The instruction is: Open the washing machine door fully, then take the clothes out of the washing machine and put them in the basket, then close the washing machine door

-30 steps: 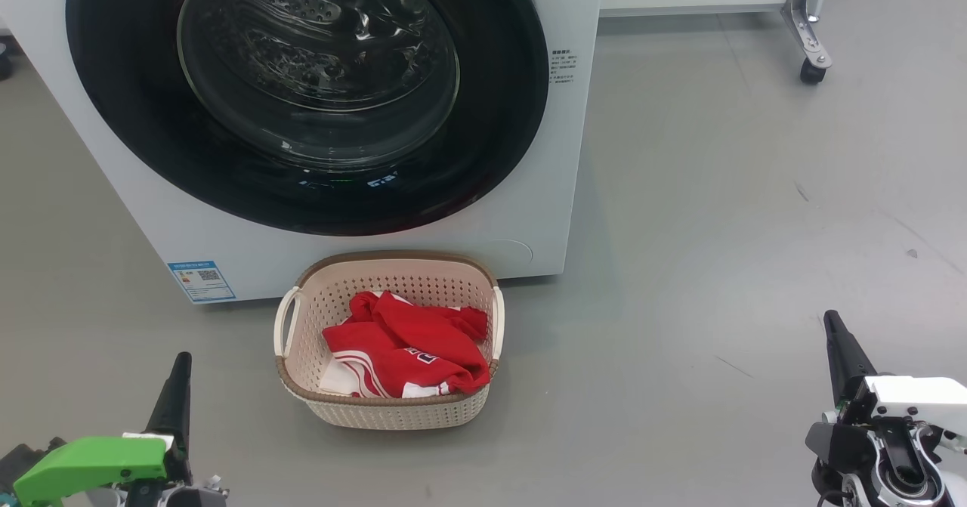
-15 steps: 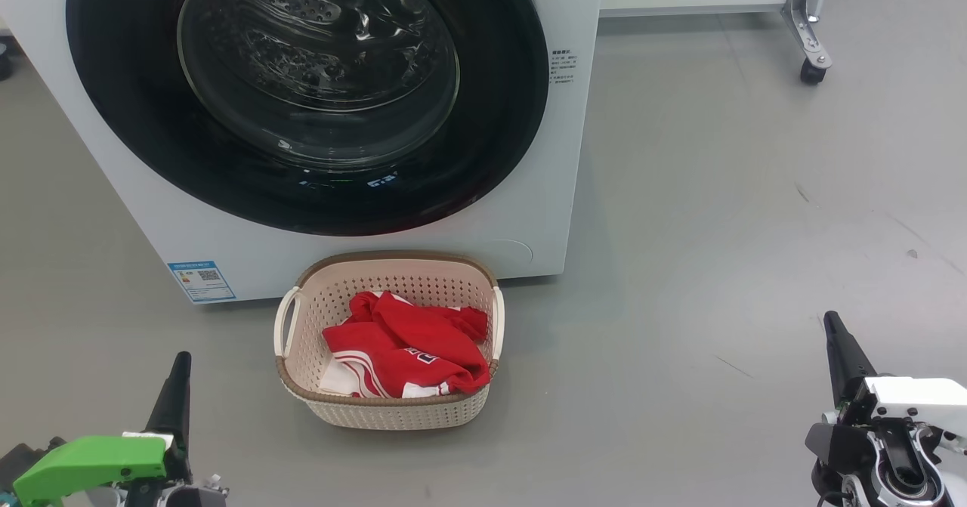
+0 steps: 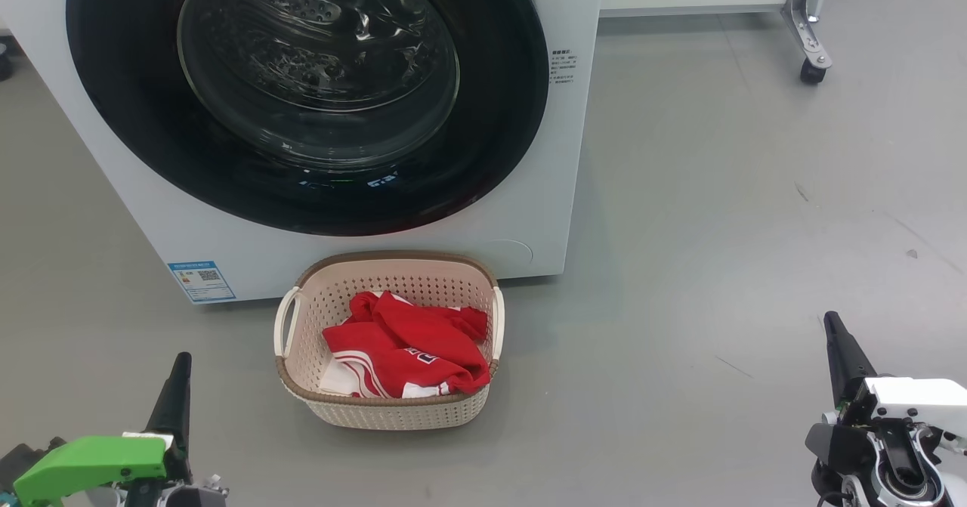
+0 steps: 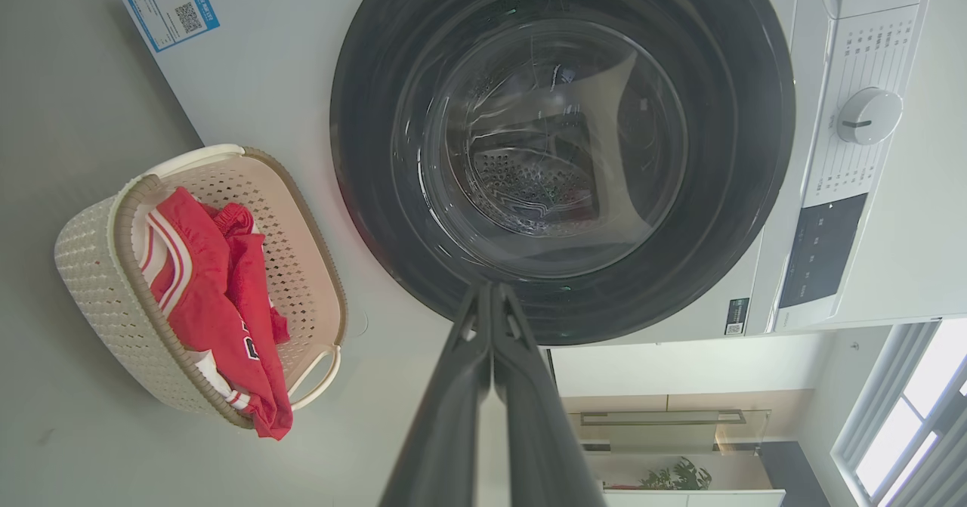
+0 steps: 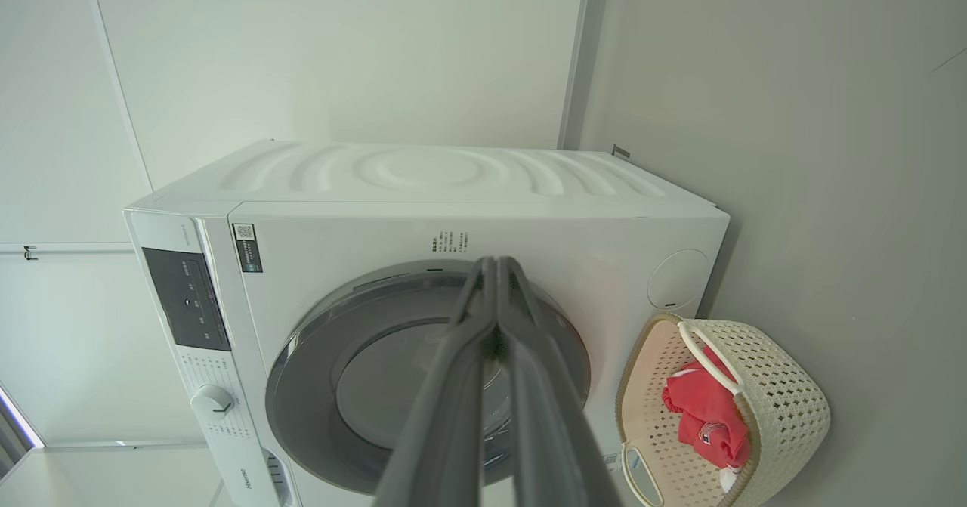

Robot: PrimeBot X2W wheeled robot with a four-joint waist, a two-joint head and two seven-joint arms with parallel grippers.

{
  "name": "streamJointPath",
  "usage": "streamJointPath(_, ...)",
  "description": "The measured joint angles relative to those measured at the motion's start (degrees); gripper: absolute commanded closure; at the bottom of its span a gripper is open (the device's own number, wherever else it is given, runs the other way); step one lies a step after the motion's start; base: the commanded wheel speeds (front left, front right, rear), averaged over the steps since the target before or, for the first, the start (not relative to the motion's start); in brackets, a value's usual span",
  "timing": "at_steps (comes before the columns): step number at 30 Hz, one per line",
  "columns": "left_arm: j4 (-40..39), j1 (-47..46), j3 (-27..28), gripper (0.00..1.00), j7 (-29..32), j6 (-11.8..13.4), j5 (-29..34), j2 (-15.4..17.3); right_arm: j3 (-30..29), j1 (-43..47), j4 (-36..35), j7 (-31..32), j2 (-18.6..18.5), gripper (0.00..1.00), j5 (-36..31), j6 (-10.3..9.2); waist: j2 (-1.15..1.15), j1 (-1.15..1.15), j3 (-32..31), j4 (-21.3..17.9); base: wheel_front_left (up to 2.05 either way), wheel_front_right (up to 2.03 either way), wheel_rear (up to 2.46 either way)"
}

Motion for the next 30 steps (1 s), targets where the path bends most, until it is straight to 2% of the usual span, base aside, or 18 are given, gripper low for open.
streamJointPath(30,0.2,0.0,0.1,1.0,0.0,0.0,0.0,0.0,-0.1,-0.1,0.2,0.0,0.1,1.0,0.0,0.01,0.0,0.0,0.0,0.0,0.0,0.0,0.0)
